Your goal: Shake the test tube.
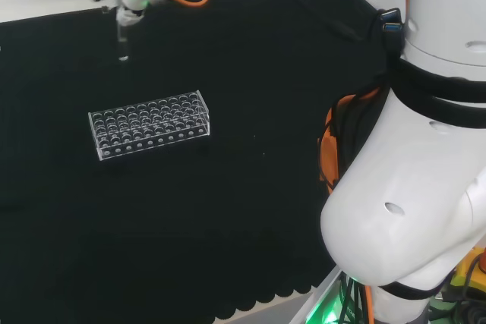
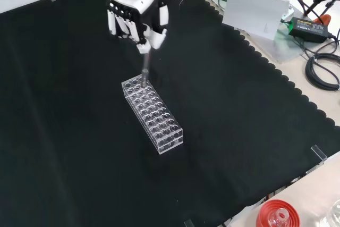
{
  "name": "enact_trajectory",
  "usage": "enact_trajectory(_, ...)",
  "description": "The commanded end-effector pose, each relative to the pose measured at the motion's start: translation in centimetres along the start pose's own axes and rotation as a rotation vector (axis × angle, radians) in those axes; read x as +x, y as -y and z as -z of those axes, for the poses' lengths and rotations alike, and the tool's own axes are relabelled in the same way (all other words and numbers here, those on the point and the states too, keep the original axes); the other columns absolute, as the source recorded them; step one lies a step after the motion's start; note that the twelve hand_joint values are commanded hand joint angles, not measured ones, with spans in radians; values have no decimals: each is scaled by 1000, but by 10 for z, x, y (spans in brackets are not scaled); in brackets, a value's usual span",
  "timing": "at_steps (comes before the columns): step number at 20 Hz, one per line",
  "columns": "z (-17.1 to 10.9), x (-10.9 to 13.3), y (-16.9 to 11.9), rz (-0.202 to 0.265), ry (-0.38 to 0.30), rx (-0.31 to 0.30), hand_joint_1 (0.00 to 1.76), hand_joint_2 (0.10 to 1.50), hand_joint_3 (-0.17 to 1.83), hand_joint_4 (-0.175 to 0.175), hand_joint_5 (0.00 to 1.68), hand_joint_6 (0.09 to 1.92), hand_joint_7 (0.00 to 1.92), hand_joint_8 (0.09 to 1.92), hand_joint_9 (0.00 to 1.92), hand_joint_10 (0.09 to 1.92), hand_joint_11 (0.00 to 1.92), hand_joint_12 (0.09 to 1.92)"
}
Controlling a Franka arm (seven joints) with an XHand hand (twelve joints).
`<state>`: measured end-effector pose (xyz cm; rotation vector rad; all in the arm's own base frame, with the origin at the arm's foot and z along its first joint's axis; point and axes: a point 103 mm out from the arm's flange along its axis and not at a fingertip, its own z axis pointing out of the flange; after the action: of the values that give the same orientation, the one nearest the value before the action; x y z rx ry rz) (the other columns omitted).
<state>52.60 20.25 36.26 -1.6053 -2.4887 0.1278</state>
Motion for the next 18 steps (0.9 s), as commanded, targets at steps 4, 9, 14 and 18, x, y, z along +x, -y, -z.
enact_trajectory(4, 0, 70, -12, 158, -71, -4, 1437, 638, 536, -175, 1496, 154, 1876, 218, 1494, 228, 1018, 1149)
enact_trajectory(9, -12, 22, -3, 50, 0, 30, 1437, 638, 535, -175, 1495, 156, 1876, 217, 1494, 228, 1018, 1149)
enact_trajectory(14, -17, -61, 14, -151, 95, 65, 1437, 639, 535, -175, 1494, 158, 1877, 216, 1494, 228, 1017, 1149)
enact_trajectory(18, -11, -110, 27, -264, 137, 76, 1437, 639, 535, -175, 1493, 159, 1878, 215, 1494, 228, 1017, 1149)
